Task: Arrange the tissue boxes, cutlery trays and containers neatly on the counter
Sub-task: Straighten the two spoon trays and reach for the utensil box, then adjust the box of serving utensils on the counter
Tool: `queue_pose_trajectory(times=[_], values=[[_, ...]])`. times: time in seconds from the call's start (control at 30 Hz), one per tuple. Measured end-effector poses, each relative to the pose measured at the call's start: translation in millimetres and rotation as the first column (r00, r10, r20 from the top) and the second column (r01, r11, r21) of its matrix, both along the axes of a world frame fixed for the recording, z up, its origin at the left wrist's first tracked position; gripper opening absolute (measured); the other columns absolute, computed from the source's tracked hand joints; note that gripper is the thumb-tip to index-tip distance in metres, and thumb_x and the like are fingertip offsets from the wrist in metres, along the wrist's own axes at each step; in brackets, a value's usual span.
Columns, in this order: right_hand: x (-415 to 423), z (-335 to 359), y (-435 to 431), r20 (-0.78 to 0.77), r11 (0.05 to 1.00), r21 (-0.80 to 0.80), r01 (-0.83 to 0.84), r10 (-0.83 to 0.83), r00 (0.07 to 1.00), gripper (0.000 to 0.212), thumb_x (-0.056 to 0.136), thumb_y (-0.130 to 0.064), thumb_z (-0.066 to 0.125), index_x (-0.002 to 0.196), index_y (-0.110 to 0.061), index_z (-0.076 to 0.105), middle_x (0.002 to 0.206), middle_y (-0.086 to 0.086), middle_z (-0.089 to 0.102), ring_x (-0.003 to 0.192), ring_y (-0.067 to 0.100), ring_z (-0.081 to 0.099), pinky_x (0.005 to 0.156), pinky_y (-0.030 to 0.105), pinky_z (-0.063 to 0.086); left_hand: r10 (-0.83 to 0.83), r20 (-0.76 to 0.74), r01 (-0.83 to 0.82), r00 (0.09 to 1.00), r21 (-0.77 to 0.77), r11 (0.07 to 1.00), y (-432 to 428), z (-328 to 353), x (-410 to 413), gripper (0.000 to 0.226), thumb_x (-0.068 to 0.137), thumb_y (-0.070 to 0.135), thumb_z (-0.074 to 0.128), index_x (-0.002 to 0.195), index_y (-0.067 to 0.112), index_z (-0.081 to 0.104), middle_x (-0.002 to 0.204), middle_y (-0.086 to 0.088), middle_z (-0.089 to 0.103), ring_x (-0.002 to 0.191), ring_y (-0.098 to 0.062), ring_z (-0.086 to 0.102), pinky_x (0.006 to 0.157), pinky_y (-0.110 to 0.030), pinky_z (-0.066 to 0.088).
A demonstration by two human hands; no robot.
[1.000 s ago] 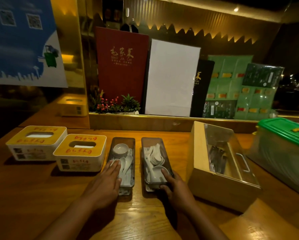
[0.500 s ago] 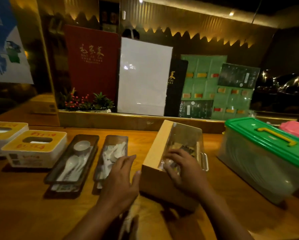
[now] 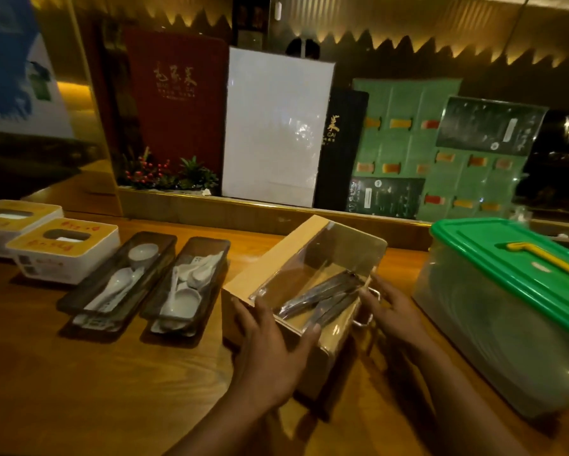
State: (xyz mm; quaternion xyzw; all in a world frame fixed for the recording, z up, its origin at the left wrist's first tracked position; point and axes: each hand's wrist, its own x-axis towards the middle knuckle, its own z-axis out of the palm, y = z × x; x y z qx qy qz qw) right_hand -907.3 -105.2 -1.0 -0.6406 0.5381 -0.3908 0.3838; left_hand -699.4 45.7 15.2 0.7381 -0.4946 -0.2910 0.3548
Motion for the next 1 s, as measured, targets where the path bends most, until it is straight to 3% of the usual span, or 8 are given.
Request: queue_pose_trajectory(times=[0.13, 0.27, 0.33, 0.47, 0.53, 0.77, 0.9, 1.0], values=[[-16, 3, -23, -0.046, 0.999, 0.021, -0.032, 0.033, 0.998, 0.071, 0.084, -0.047, 0.070, 0.147, -0.036, 0.038, 0.150, 0.002, 0.041, 0.118, 0.016, 0.049, 0.063, 0.012, 0.047, 0.081, -0.043, -0.082, 0.996, -0.037, 0.996, -24, -16, 19, 0.134, 0.056, 0.098, 0.043, 0.154, 0.032, -0.019, 0.149, 0.008, -0.046, 0.152, -0.034, -0.010, 0.119, -0.058, 0.019], [-34, 5, -49, -0.232, 1.000, -0.005, -0.014, 0.012, 0.973, 0.105, 0.062, -0.071, 0.074, 0.151, -0.035, 0.032, 0.159, 0.003, 0.027, 0.139, 0.028, 0.035, 0.105, 0.044, 0.042, 0.066, -0.110, -0.073, 0.992, -0.064, 0.995, -41, -23, 42, 0.116, 0.078, 0.071, 0.063, 0.154, 0.038, -0.017, 0.159, 0.010, -0.034, 0.153, -0.029, -0.006, 0.118, -0.054, 0.019], [-40, 6, -57, -0.272, 1.000, -0.026, -0.005, -0.002, 0.962, 0.107, 0.060, -0.068, 0.077, 0.151, -0.035, 0.030, 0.161, 0.004, 0.021, 0.143, 0.030, 0.027, 0.110, 0.049, 0.033, 0.055, -0.206, -0.066, 0.977, -0.049, 0.997, -47, -20, 54, 0.106, 0.086, 0.055, 0.066, 0.153, 0.044, -0.015, 0.165, 0.008, -0.020, 0.153, -0.028, 0.001, 0.119, -0.053, 0.019], [-45, 7, -61, -0.265, 1.000, -0.006, -0.026, 0.024, 0.964, 0.117, 0.048, -0.071, 0.083, 0.149, -0.047, 0.027, 0.162, 0.001, 0.011, 0.143, 0.035, 0.024, 0.108, 0.054, 0.035, 0.034, -0.240, -0.062, 0.970, -0.107, 0.992, -62, -14, 78, 0.081, 0.096, 0.043, 0.059, 0.154, 0.048, 0.003, 0.162, 0.008, 0.026, 0.145, -0.025, 0.032, 0.114, -0.052, 0.034], [-45, 8, -60, -0.268, 0.999, -0.005, -0.032, 0.030, 0.963, 0.121, 0.045, -0.071, 0.084, 0.149, -0.046, 0.028, 0.160, 0.001, 0.011, 0.142, 0.036, 0.024, 0.108, 0.053, 0.036, 0.052, -0.216, -0.073, 0.975, -0.091, 0.993, -72, -12, 89, 0.067, 0.098, 0.046, 0.051, 0.153, 0.049, 0.013, 0.158, 0.004, 0.037, 0.140, -0.027, 0.041, 0.109, -0.052, 0.040], [-42, 8, -28, -0.147, 0.999, -0.032, 0.015, -0.020, 0.989, 0.105, 0.053, -0.045, 0.087, 0.145, -0.034, 0.040, 0.149, 0.012, 0.040, 0.130, 0.031, 0.044, 0.094, 0.039, 0.045, 0.113, -0.297, -0.139, 0.948, -0.066, 0.988, -108, -3, 104, 0.039, 0.105, 0.034, 0.039, 0.144, 0.036, 0.044, 0.140, -0.003, 0.056, 0.128, -0.027, 0.052, 0.096, -0.040, 0.046], [-40, -3, -9, -0.098, 0.992, 0.036, 0.119, -0.115, 0.989, 0.110, 0.041, -0.060, 0.091, 0.139, -0.051, 0.041, 0.147, 0.009, 0.044, 0.126, 0.035, 0.050, 0.092, 0.059, 0.052, 0.106, -0.452, -0.140, 0.886, -0.043, 0.989, -115, -10, 111, 0.028, 0.104, 0.036, 0.041, 0.128, 0.042, 0.054, 0.132, -0.003, 0.062, 0.120, -0.027, 0.057, 0.100, -0.054, 0.048], [-39, -3, 4, -0.111, 0.986, 0.031, 0.165, -0.161, 0.981, 0.108, 0.036, -0.065, 0.092, 0.131, -0.063, 0.041, 0.145, 0.007, 0.047, 0.122, 0.033, 0.054, 0.087, 0.060, 0.054, 0.078, -0.494, -0.119, 0.866, -0.051, 0.992, -111, -8, 109, 0.028, 0.104, 0.032, 0.043, 0.129, 0.040, 0.054, 0.130, 0.000, 0.061, 0.120, -0.027, 0.057, 0.101, -0.055, 0.047]])
